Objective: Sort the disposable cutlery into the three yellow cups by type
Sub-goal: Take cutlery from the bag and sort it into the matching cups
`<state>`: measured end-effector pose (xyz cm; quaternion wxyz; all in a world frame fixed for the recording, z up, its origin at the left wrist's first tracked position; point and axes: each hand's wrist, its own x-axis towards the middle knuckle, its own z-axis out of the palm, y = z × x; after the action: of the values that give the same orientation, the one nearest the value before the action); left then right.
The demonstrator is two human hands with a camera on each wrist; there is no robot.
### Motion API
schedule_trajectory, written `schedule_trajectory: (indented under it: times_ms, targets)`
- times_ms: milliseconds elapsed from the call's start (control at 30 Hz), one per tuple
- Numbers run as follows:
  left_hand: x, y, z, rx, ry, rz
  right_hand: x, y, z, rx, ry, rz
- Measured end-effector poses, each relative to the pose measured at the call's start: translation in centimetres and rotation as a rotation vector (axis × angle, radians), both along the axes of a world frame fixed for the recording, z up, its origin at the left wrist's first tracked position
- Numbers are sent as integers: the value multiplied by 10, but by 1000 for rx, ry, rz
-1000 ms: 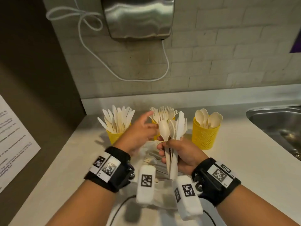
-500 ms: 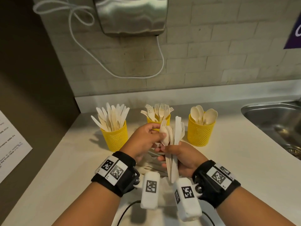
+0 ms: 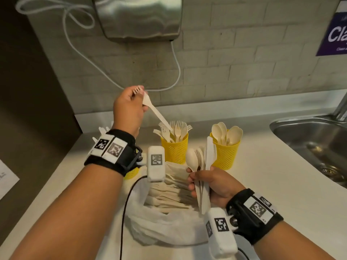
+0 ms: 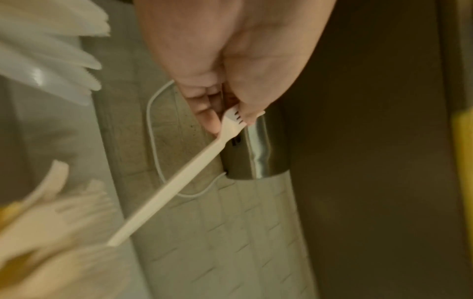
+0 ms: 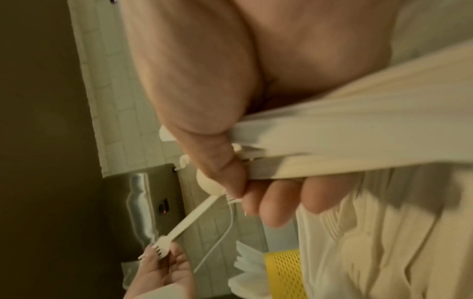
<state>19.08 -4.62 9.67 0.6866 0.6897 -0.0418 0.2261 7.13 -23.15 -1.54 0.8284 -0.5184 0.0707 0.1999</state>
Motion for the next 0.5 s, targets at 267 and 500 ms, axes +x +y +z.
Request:
schedule_trajectory:
  times_ms: [267,500]
  targets:
    - [13,-34,-47,784,159,-121,0,-15,1,92,-23,-65]
    - [-59,-55,-53,395,381,-635,3,-11,6,89,-63,-44]
